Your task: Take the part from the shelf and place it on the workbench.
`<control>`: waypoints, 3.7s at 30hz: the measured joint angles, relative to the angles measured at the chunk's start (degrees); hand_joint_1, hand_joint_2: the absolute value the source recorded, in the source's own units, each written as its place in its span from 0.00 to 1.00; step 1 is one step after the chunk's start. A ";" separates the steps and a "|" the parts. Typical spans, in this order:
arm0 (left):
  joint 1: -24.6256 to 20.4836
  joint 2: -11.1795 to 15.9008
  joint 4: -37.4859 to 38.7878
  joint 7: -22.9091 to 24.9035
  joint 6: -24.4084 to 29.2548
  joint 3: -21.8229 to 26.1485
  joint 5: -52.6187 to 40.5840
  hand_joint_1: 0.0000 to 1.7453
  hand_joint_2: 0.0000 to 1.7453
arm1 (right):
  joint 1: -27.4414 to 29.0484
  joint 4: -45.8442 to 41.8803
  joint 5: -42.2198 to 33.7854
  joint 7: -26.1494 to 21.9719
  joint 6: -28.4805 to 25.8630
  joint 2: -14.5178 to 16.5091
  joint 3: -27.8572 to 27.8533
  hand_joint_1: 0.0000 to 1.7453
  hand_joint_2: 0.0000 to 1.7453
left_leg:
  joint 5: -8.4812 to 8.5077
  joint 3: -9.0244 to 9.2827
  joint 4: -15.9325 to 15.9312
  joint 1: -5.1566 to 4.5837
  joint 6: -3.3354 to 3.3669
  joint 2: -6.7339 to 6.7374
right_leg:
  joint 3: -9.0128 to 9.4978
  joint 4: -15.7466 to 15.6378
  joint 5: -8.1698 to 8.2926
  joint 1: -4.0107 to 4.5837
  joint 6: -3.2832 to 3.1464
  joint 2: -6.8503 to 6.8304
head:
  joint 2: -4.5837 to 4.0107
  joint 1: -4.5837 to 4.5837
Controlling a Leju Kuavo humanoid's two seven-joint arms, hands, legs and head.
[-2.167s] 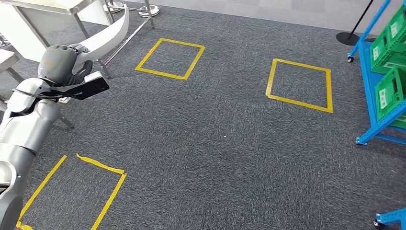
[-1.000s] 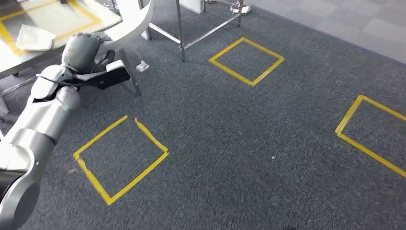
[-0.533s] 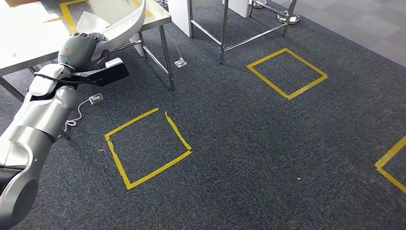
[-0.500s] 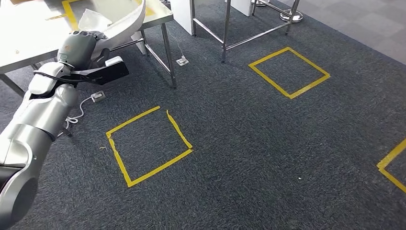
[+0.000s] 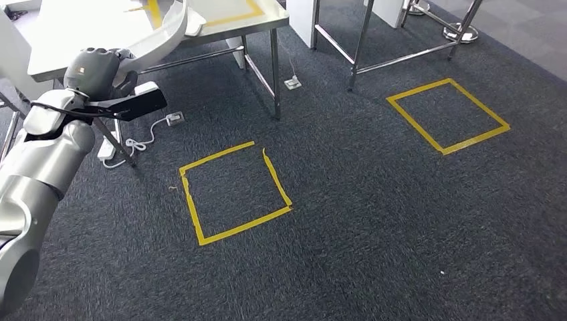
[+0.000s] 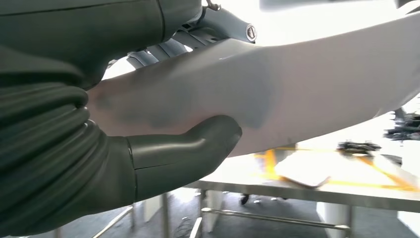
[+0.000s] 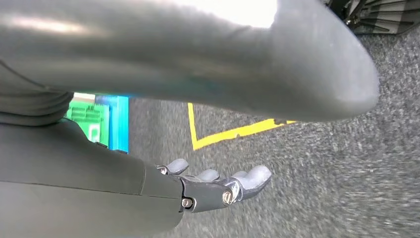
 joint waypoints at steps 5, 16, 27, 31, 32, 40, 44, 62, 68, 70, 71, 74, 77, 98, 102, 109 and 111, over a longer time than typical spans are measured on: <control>-0.04 0.30 0.04 0.58 0.01 0.00 -0.21 1.00 1.00 | -0.22 0.00 0.70 -0.89 -1.13 0.01 0.41 0.00 0.00 | 0.55 0.17 -0.78 0.79 1.55 -3.35 | -2.30 5.83 -3.77 -0.45 1.37 4.59 | 0.00 0.40; 1.23 1.88 0.07 0.87 -0.18 0.00 -0.80 1.00 1.00 | -0.14 0.00 1.57 -4.05 -11.74 0.08 1.95 0.00 0.00 | 0.30 -0.53 0.13 0.71 0.80 -10.09 | -2.14 0.49 1.02 -0.74 0.77 9.19 | 0.00 0.81; 1.33 3.47 -0.25 0.16 -1.28 0.00 -1.39 1.00 1.00 | -0.19 0.00 1.69 -5.29 -16.38 0.24 1.97 0.00 0.00 | 0.36 -0.24 -0.32 0.67 0.68 -9.33 | -2.00 0.29 1.33 -0.74 0.33 9.67 | 0.00 0.80; 1.28 3.41 -0.81 0.18 -1.45 0.00 -1.96 1.00 1.00 | -0.21 0.00 1.74 -5.40 -16.27 0.31 1.97 0.00 0.00 | 0.17 0.38 -1.23 0.66 1.38 -9.09 | -1.80 0.62 2.05 -0.80 1.04 9.55 | 0.00 0.82; 1.24 3.38 -0.96 0.21 -1.54 0.00 -2.14 1.00 1.00 | -0.26 0.00 1.74 -5.46 -16.26 0.34 1.97 0.00 0.00 | 0.20 0.81 -1.57 0.81 1.58 -8.93 | -1.97 1.36 1.86 -0.69 1.17 9.18 | 0.00 0.90; 1.73 3.37 -1.49 0.21 -1.80 0.03 -3.07 1.00 1.00 | -0.27 0.00 1.95 -5.69 -16.26 0.39 1.96 0.00 0.00 | -0.69 1.54 -0.90 1.45 1.12 -8.13 | -7.38 9.81 -1.18 -1.28 2.68 7.48 | 0.00 1.50; 1.60 3.33 -1.86 0.14 -1.92 0.14 -3.26 1.00 1.00 | -0.24 0.02 2.04 -5.84 -16.16 0.51 1.96 0.00 0.00 | -1.87 1.37 0.33 1.52 -0.52 -8.27 | -3.57 1.15 0.87 -1.02 1.53 7.96 | 0.00 1.67; 1.30 3.74 -2.29 0.13 -2.83 0.20 -4.22 1.00 1.00 | -0.07 0.04 2.42 -6.11 -16.37 0.96 1.95 0.00 0.00 | 2.63 -2.35 -0.75 0.16 0.93 -3.61 | 4.66 0.72 -3.53 -0.34 0.56 5.82 | 0.00 1.27; 1.65 3.30 -2.27 0.11 -2.80 0.20 -4.42 1.00 1.00 | 0.05 0.04 2.11 -5.95 -16.36 0.94 1.94 0.00 0.00 | -0.18 1.48 -1.43 0.45 2.18 -4.51 | -7.36 15.34 -7.94 -0.41 1.30 6.41 | 0.00 1.46; 1.87 3.04 -2.10 0.10 -2.78 0.20 -4.46 1.00 1.00 | 0.18 0.04 2.05 -5.95 -16.36 0.92 1.94 0.00 0.00 | -1.44 3.01 -1.36 0.45 2.05 -4.88 | -8.49 12.35 -7.19 -0.41 1.34 6.42 | 0.00 1.47; 1.92 2.91 -2.04 0.10 -2.78 0.20 -4.46 1.00 1.00 | 0.21 0.04 2.04 -5.95 -16.36 0.90 1.94 0.00 0.00 | -2.16 3.71 -1.31 0.45 1.91 -4.97 | -8.05 8.86 -4.28 -0.41 1.30 6.46 | 0.00 1.47; 1.86 2.61 -1.78 0.11 -2.79 0.20 -4.48 1.00 1.00 | 0.40 0.04 1.96 -5.94 -16.38 0.85 1.94 0.00 0.00 | -4.23 5.15 -0.97 0.23 1.08 -5.42 | -6.64 0.06 4.98 -0.16 0.65 6.65 | 0.00 1.47; 1.65 2.65 -1.75 0.11 -2.83 0.20 -4.53 1.00 1.00 | 0.42 0.03 1.90 -5.96 -16.43 0.86 1.92 0.00 0.00 | -4.54 5.72 -0.27 0.17 0.02 -5.53 | -5.36 -1.01 5.63 -0.09 -0.68 6.59 | 0.00 1.38; 0.37 0.38 -0.43 -1.18 -4.91 0.14 -6.06 1.00 1.00 | 0.26 0.02 1.63 -6.46 -16.38 0.83 1.80 0.00 0.00 | 1.17 0.34 -1.39 0.19 2.62 -4.16 | -6.98 15.26 -6.07 -0.20 1.03 6.79 | 0.00 1.38; 0.71 -0.34 -0.07 -1.29 -4.87 0.13 -6.06 1.00 1.00 | 0.59 0.02 1.55 -6.45 -16.32 0.78 1.77 0.00 0.00 | -1.16 2.77 -1.04 -0.12 2.52 -4.46 | -7.18 7.15 -1.01 0.08 0.32 6.79 | 0.00 1.39; 0.80 -1.51 0.05 -0.69 -4.72 0.08 -6.35 1.00 1.00 | 0.58 0.02 1.52 -6.53 -16.32 0.66 1.68 0.00 0.00 | -3.61 4.23 1.54 -0.40 0.40 -4.59 | -2.71 -1.38 4.28 0.35 -1.70 6.93 | 0.00 1.27; 0.71 -1.65 0.07 -0.63 -4.74 0.07 -6.47 1.00 1.00 | 0.49 0.02 1.51 -6.56 -16.32 0.64 1.62 0.00 0.00 | -5.31 1.27 6.87 -0.11 -0.32 -4.18 | -1.63 -1.46 3.61 0.19 -2.13 6.95 | 0.00 1.17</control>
